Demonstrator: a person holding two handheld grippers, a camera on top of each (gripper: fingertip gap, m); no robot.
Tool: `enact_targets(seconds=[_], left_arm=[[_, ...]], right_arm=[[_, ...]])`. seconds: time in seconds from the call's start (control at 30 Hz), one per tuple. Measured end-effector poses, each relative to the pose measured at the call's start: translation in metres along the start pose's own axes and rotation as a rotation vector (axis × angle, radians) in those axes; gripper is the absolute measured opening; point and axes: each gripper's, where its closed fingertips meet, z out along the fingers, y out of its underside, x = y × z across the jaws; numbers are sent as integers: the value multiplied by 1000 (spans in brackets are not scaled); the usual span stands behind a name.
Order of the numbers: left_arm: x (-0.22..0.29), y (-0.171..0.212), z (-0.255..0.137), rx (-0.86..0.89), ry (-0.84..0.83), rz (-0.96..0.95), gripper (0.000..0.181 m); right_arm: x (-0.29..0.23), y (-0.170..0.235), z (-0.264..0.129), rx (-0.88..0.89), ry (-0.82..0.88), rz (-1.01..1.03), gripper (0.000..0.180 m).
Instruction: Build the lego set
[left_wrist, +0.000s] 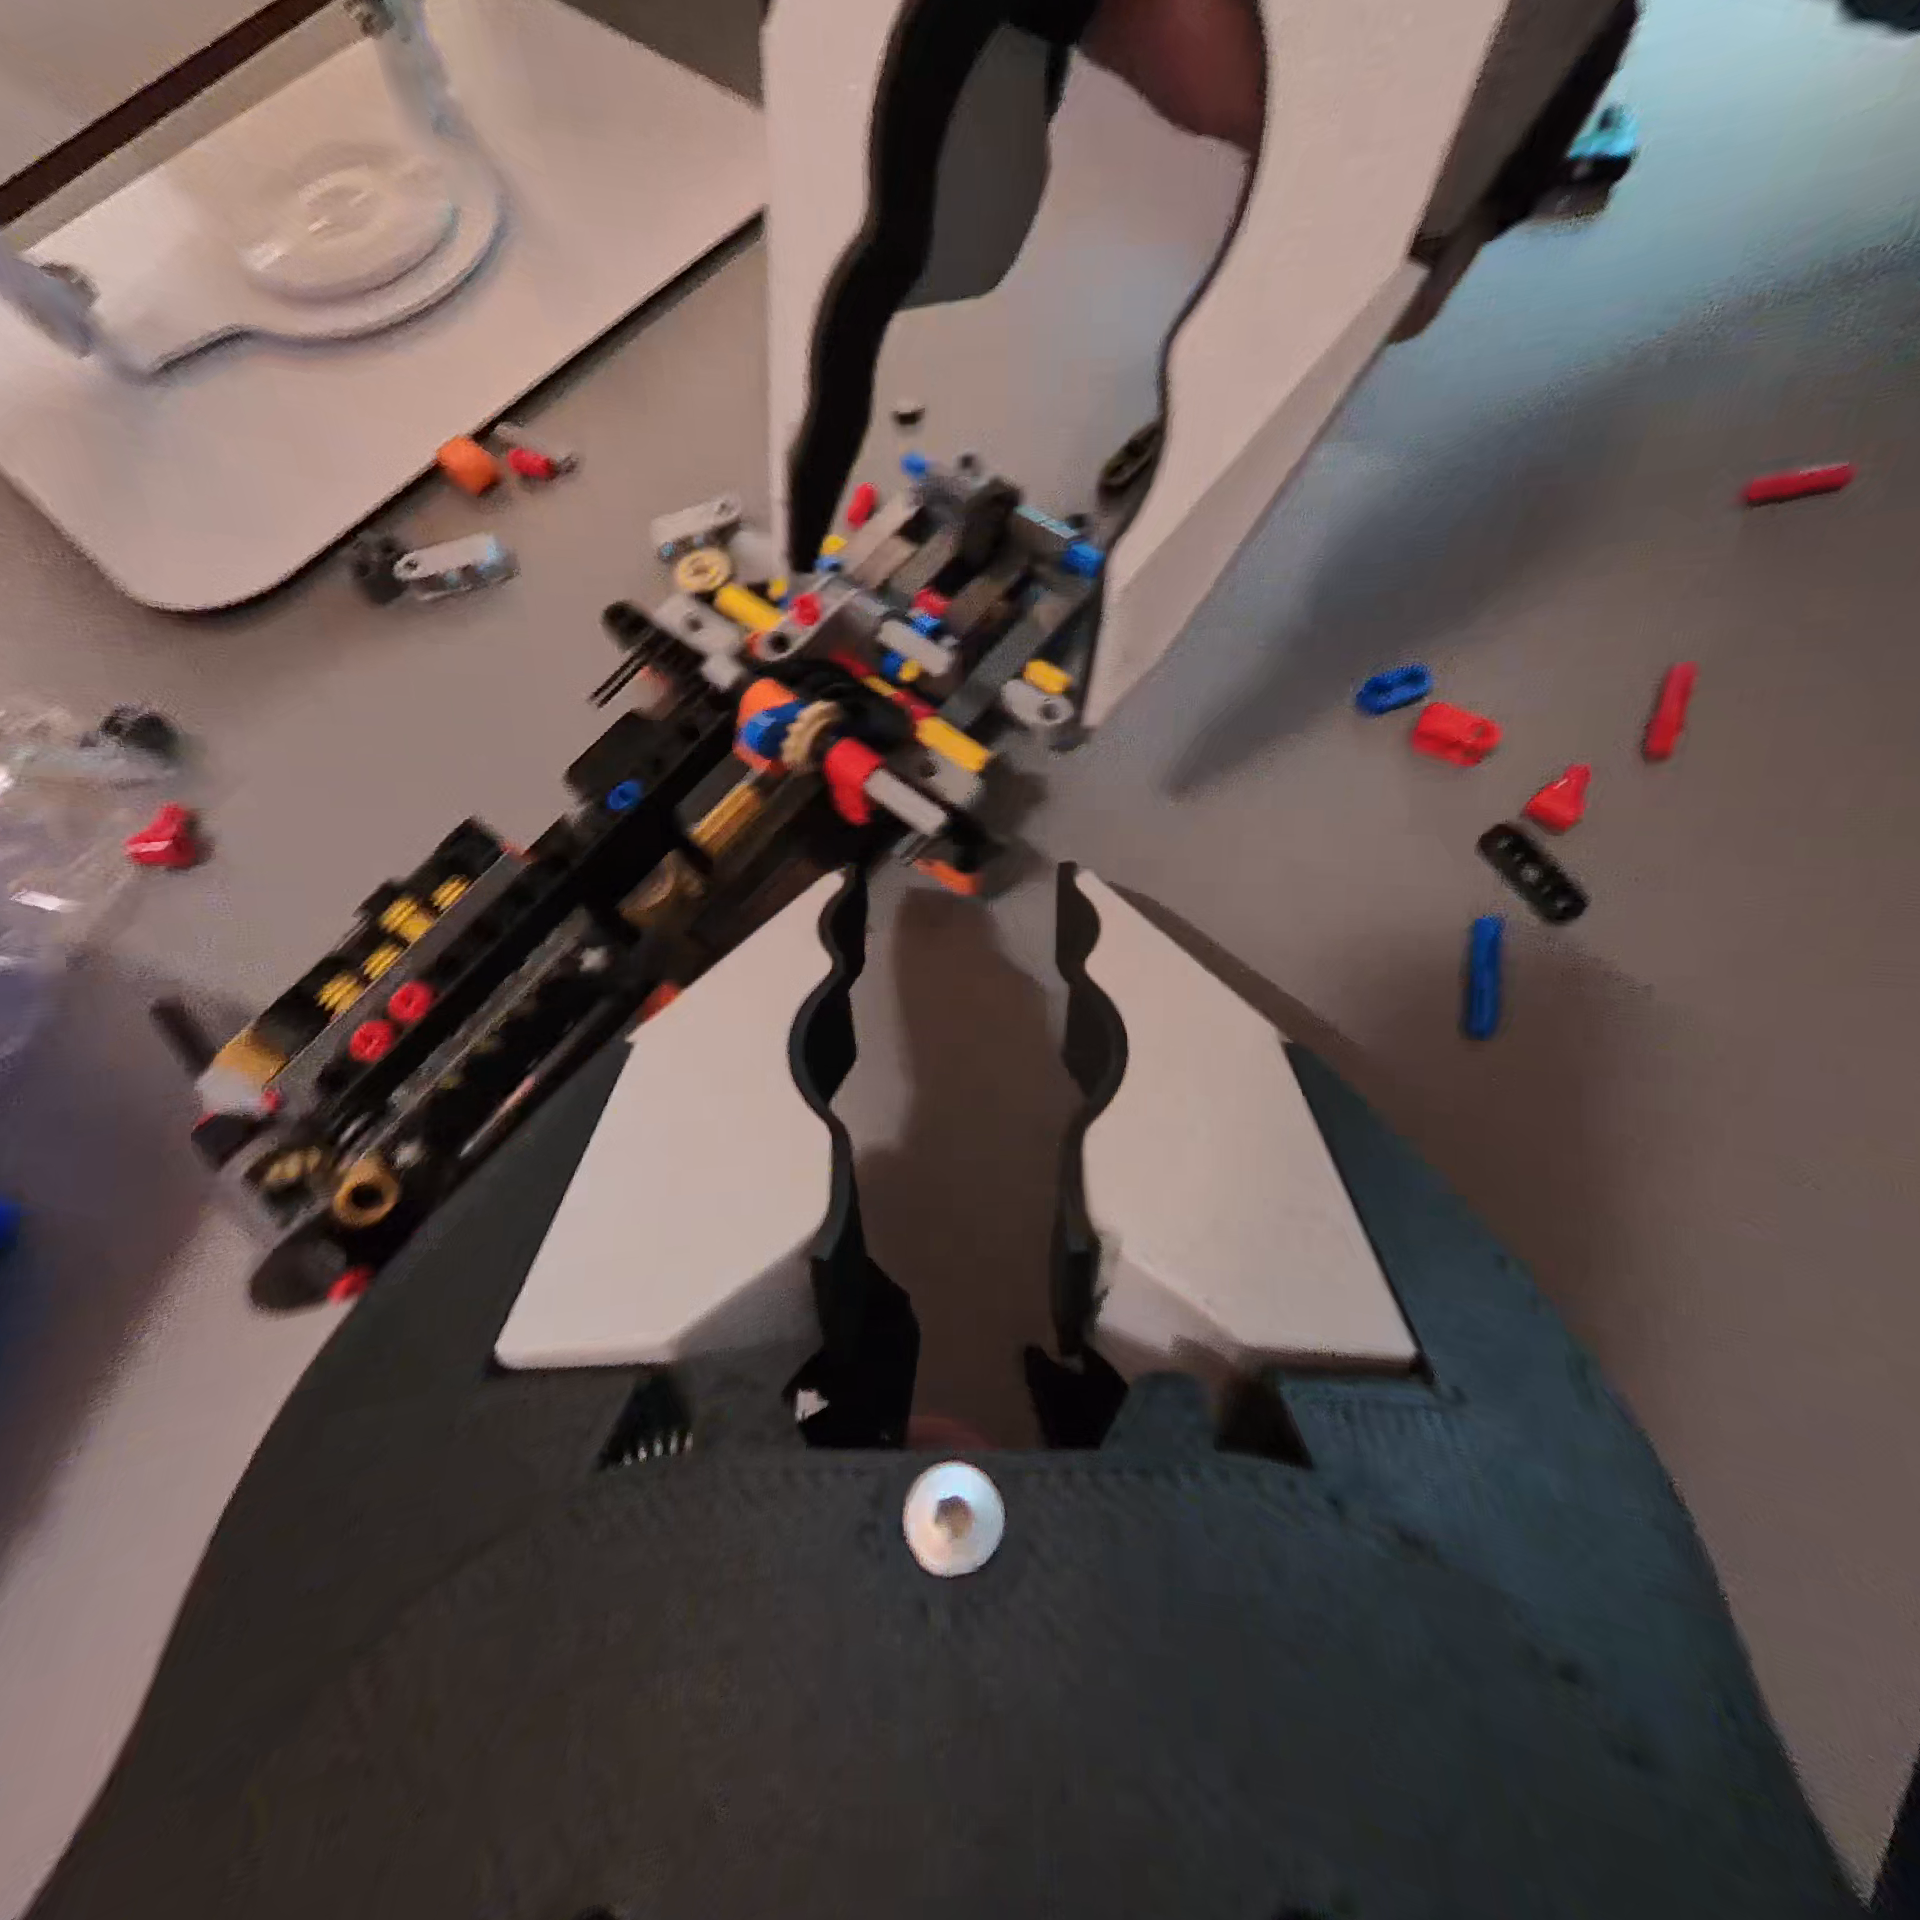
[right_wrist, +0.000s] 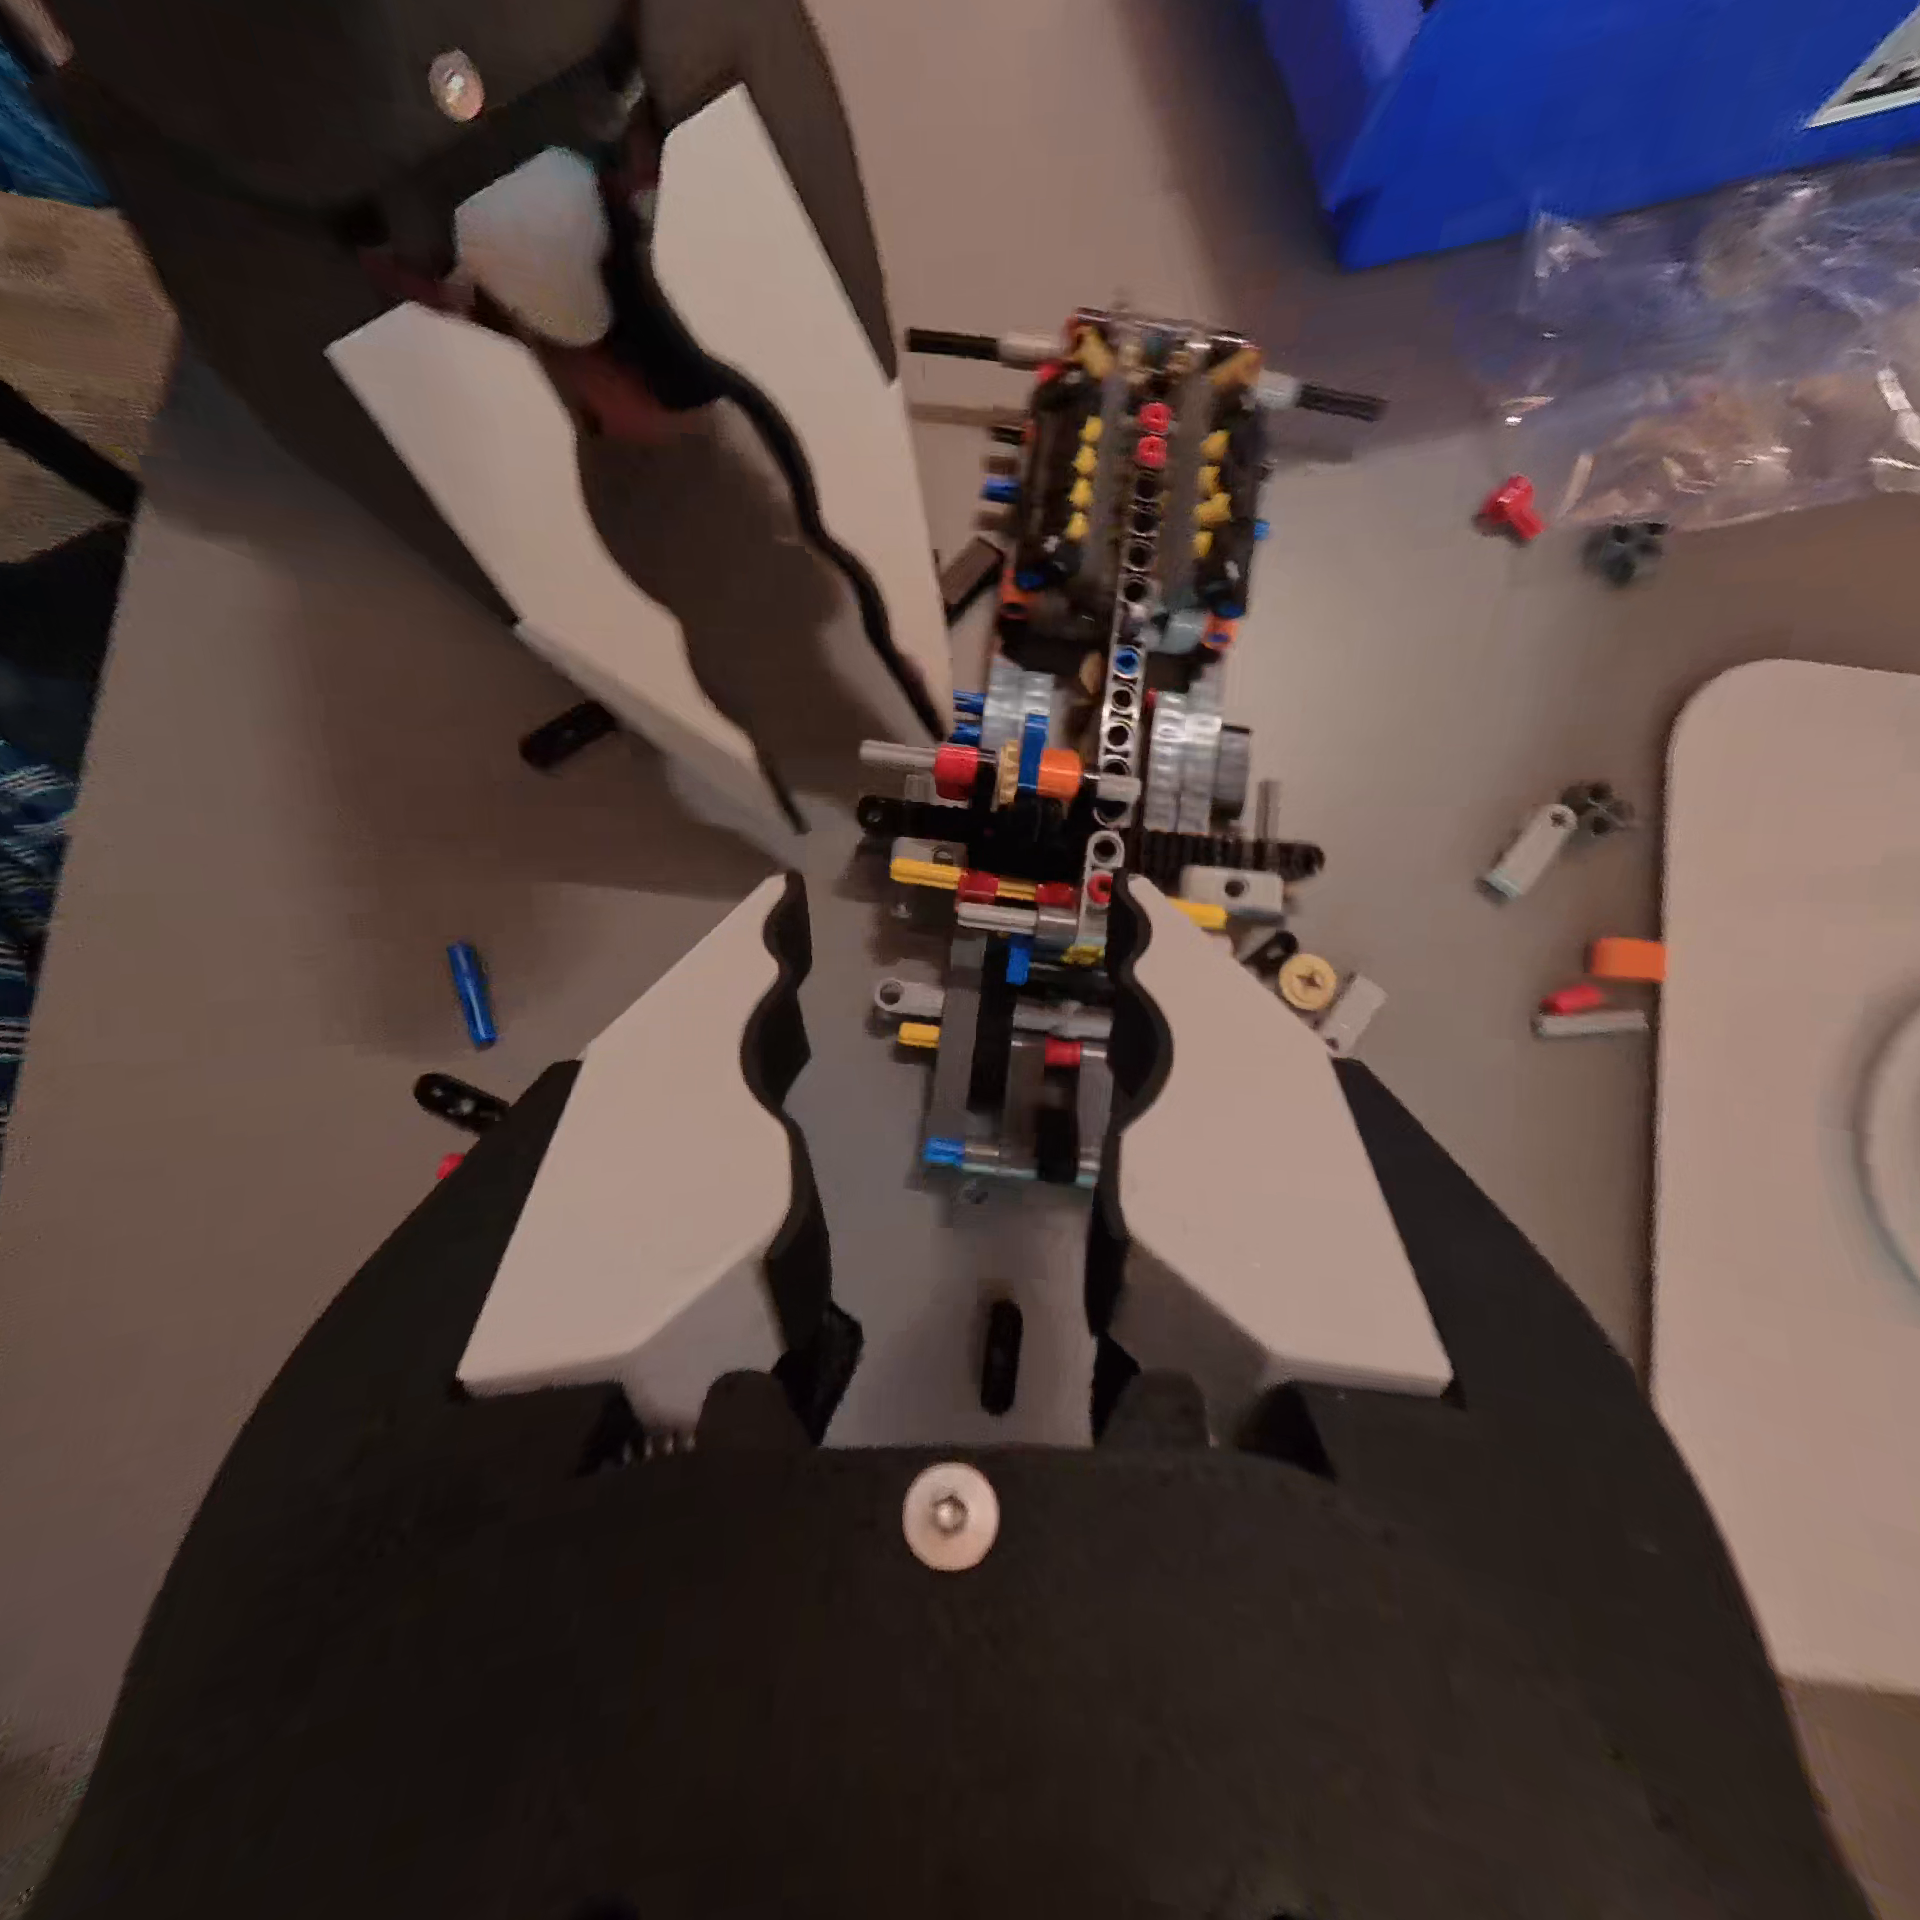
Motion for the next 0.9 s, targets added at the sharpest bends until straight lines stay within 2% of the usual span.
enact_targets(seconds=[0.07,0.13,0.23,0.3,0.4,0.53,0.77,0.9], left_arm=[[1,-7,-3,26,-29,28,38],[-5,-20,-25,80,-72,58,37],[-45,-24,-61,82,-193,110,41],[-65,-17,-70,62,-190,124,40],[-88,-8,-65,32,-184,153,40],[-102,-6,-50,2,-155,147,39],[-106,-3,-29,-25,-49,142,39],[-106,-4,-23,-31,-13,141,40]], right_arm=[[-2,0,-8,6,28,-9,50],[-8,-2,-14,17,54,-30,42],[-29,-11,-13,48,27,-61,28],[-41,-16,-4,58,0,-60,23],[-49,-25,17,60,6,-64,22],[-34,-40,47,61,101,-30,19],[-15,-53,69,39,183,18,13],[-14,-51,72,15,166,26,0]])
